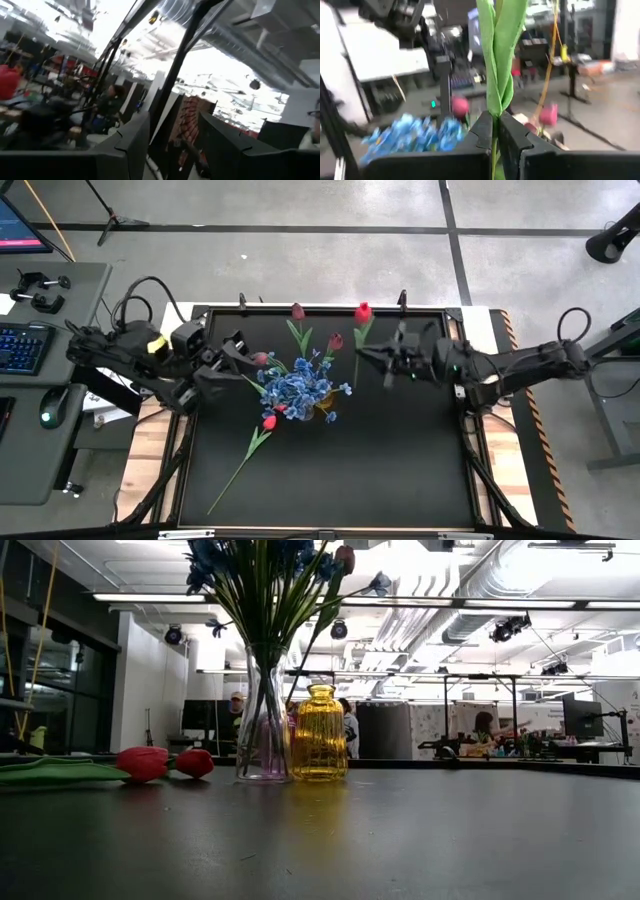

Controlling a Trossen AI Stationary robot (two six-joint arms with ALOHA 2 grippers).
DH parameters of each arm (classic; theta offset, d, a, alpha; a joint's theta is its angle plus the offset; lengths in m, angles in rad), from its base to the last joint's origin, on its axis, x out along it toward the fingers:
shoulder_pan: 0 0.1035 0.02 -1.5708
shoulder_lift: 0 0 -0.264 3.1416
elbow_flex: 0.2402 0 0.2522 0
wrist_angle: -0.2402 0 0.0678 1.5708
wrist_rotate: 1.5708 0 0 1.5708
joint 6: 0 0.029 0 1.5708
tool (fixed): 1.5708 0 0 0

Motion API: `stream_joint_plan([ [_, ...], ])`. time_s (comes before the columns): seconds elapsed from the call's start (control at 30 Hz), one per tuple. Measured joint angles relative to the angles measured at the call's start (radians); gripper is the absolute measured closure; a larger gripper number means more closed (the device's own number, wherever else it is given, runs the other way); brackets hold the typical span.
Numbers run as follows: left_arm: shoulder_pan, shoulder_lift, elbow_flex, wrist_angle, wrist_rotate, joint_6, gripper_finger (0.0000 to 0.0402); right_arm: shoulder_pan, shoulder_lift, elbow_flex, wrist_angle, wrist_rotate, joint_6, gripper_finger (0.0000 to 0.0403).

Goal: Sort flowers into vase by color
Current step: Put the bottom right red flower into the yellow vase

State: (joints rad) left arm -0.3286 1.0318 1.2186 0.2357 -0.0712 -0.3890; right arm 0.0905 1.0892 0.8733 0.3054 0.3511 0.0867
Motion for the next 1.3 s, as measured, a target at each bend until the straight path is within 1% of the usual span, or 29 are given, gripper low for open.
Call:
stream_joint_plan([
  [0.07, -0.007, -0.007, 0.0, 0.028, -0.001, 0.02, 0.0245, -0.074, 0.02, -0.049, 0.133, -0.099, 0.005, 0.0403],
  [0.17, -0.021, -0.022, 0.0, 0.054, -0.002, 0.061, 0.0245, -0.147, 0.064, -0.179, 0.405, -0.175, 0.057, 0.0403],
  [0.3, -0.036, -0.034, 0.0, 0.048, -0.013, 0.099, 0.0245, -0.191, 0.161, -0.346, 0.797, -0.18, 0.148, 0.0403],
  [0.37, -0.042, -0.036, 0.0, 0.049, -0.041, 0.113, 0.0245, -0.204, 0.22, -0.394, 0.937, -0.18, 0.187, 0.0403],
  [0.43, -0.041, -0.036, 0.0, 0.051, -0.065, 0.13, 0.0245, -0.21, 0.273, -0.405, 1.025, -0.18, 0.202, 0.0403],
  [0.63, -0.036, -0.036, 0.0, 0.048, -0.144, 0.139, 0.0245, -0.208, 0.403, -0.34, 1.031, -0.196, 0.191, 0.0403],
  [0.73, -0.024, -0.038, 0.0, 0.046, -0.156, 0.132, 0.0245, -0.208, 0.436, -0.32, 0.996, -0.198, 0.183, 0.0403],
  [0.87, -0.024, -0.045, 0.0, 0.041, -0.153, 0.131, 0.0245, -0.209, 0.444, -0.297, 0.927, -0.202, 0.16, 0.0403],
  [0.97, -0.025, -0.045, 0.0, 0.012, -0.149, 0.131, 0.0245, -0.209, 0.443, -0.288, 0.848, -0.224, 0.133, 0.0403],
  [1.03, -0.025, -0.044, 0.0, -0.001, -0.149, 0.131, 0.0245, -0.208, 0.443, -0.281, 0.819, -0.259, 0.117, 0.0403],
  [1.13, -0.025, -0.045, 0.0, -0.006, -0.149, 0.131, 0.0245, -0.208, 0.443, -0.277, 0.804, -0.321, 0.136, 0.0402],
  [1.23, -0.025, -0.047, 0.0, -0.01, -0.162, 0.148, 0.0245, -0.202, 0.442, -0.277, 0.804, -0.334, 0.169, 0.039],
  [1.3, -0.026, -0.058, 0.0, -0.022, -0.206, 0.167, 0.0245, -0.195, 0.437, -0.277, 0.779, -0.334, 0.166, 0.037],
])
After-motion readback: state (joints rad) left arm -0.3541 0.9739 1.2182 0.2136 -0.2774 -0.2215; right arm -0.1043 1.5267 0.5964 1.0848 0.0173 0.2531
